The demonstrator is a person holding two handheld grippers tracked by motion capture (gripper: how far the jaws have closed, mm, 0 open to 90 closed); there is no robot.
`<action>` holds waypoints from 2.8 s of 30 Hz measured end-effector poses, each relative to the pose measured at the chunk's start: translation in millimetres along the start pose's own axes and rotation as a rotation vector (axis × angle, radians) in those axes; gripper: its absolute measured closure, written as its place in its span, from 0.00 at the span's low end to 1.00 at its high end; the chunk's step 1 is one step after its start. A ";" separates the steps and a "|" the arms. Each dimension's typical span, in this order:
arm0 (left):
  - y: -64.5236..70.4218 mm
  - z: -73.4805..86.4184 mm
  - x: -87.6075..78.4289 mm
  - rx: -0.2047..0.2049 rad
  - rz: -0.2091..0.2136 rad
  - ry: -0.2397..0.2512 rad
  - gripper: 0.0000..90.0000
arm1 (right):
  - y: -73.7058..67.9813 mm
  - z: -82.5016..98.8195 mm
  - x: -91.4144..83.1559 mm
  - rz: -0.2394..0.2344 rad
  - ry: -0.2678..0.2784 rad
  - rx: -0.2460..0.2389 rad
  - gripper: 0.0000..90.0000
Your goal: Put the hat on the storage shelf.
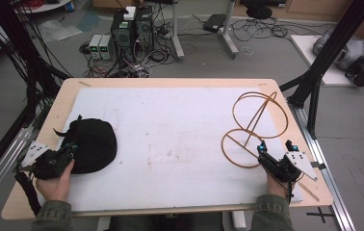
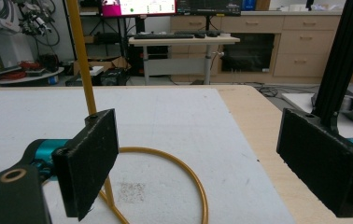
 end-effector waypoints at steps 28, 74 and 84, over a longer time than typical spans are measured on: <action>20.0 -13.7 -6.6 0.118 -0.009 0.045 0.97 | -1.5 -0.8 -0.3 0.003 0.007 -0.014 0.14; 123.7 -106.5 -5.3 0.324 0.165 0.258 0.97 | -8.2 -4.1 -8.5 -0.001 0.027 -0.036 0.14; 155.4 -126.5 7.6 0.349 0.219 0.279 0.97 | -14.3 -4.0 -8.0 -0.013 0.023 -0.069 0.14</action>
Point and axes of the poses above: each handheld gripper's, and its own axes: x roughly forward along the jaws, z roughly out of its underside, y roughly to its right, the point moved 5 cm from there along x, roughly forward along the jaws, and after that the axes turned 7 degrees about -y, right-handed, at the moved point
